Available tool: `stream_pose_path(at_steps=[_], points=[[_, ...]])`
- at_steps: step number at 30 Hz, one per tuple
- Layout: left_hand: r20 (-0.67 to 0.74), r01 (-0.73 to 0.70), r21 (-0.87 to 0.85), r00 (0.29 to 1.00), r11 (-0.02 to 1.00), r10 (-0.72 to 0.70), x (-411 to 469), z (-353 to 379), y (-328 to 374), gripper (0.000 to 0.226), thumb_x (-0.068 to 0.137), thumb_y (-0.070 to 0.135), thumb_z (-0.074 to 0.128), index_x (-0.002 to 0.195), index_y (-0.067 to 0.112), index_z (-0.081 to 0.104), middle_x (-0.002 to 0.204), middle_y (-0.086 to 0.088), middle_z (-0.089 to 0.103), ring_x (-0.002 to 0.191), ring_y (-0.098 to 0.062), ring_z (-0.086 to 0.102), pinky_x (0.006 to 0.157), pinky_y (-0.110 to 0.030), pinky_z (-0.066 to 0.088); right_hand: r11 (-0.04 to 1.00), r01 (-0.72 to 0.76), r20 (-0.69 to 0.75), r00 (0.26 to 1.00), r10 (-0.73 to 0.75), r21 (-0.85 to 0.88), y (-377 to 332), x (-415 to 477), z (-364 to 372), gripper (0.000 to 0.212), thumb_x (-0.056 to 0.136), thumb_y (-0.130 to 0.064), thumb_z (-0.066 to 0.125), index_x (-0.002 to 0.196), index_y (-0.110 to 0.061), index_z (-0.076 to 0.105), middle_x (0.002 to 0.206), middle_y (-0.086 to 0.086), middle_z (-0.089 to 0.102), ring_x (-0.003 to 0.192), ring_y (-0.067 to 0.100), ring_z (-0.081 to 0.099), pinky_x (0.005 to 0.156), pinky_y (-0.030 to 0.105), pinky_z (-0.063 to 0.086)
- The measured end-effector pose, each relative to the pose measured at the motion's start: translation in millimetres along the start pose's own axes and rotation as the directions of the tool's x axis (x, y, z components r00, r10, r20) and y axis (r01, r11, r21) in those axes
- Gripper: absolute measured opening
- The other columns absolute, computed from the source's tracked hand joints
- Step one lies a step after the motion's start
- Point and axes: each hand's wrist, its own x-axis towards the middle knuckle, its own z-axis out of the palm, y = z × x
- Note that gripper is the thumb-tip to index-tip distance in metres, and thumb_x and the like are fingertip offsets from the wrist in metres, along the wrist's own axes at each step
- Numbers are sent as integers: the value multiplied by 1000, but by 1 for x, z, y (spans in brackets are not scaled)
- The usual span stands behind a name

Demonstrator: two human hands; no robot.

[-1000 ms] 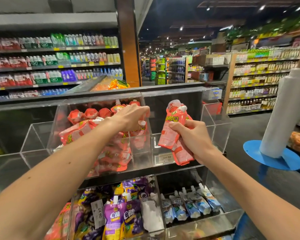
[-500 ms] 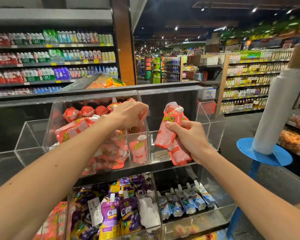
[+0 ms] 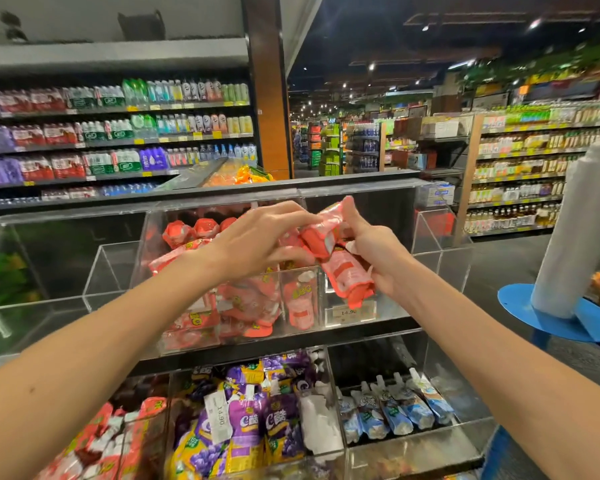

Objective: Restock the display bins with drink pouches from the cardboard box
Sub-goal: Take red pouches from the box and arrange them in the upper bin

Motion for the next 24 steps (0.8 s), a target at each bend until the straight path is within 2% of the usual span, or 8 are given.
stream_pose_path(at_steps=[2,4,5,7,11,17,20,24], points=[[-17,82,-57,996,995,-83,2,-11,2,53,84,60,58,120,21,65,109,13,65,90,-1,60,84,-20,50,1000,-26,-9,1000,26,-4,0,-1,0,61,82,-68,57,100,-10,69,94,11,74,73,24,74,53,32,58],[-64,169,-65,983,983,-174,8,-21,-1,32,91,51,59,93,20,65,85,13,62,71,2,54,67,-10,42,999,-34,-39,999,33,-24,2,-4,-2,53,86,-65,56,94,-13,65,90,7,71,68,22,71,48,30,55],[-80,216,-57,972,975,-220,10,-24,-5,29,94,47,59,80,21,59,74,12,57,61,1,48,59,-9,38,999,-34,-54,998,32,-39,4,-5,-4,51,87,-63,55,95,-14,64,90,6,71,69,22,71,49,30,54],[-50,315,-74,947,946,-319,13,-25,-14,34,97,41,58,70,22,50,66,6,52,54,-6,43,51,-11,35,999,-34,-72,997,31,-43,7,-6,-10,48,89,-61,55,99,-14,62,93,6,70,71,22,71,50,30,54],[120,428,-65,900,902,-418,22,-9,-26,39,98,47,56,80,13,62,72,-3,60,56,-13,49,54,-26,40,999,-20,-90,996,17,-35,10,-9,-20,43,92,-56,55,97,-14,61,91,6,69,64,19,69,42,26,51],[128,403,11,907,915,-401,47,12,-27,36,97,46,58,86,12,63,80,-4,65,69,-20,60,61,-33,45,995,27,-72,997,-34,-92,14,-12,-33,36,97,-46,56,90,-12,65,93,8,70,68,19,70,48,28,54],[224,372,215,881,903,-416,49,24,-33,43,96,54,55,84,13,58,80,-4,61,71,-24,58,64,-38,43,994,42,-63,997,-48,-103,17,-9,-36,39,96,-45,59,94,-8,69,93,8,72,69,20,73,54,32,58],[251,243,479,883,843,-397,43,41,-43,45,93,59,54,100,15,61,96,-5,65,95,-27,60,82,-43,48,990,45,-36,998,-50,-135,21,-5,-32,42,94,-49,60,96,-8,69,99,9,74,81,25,74,65,38,61]])
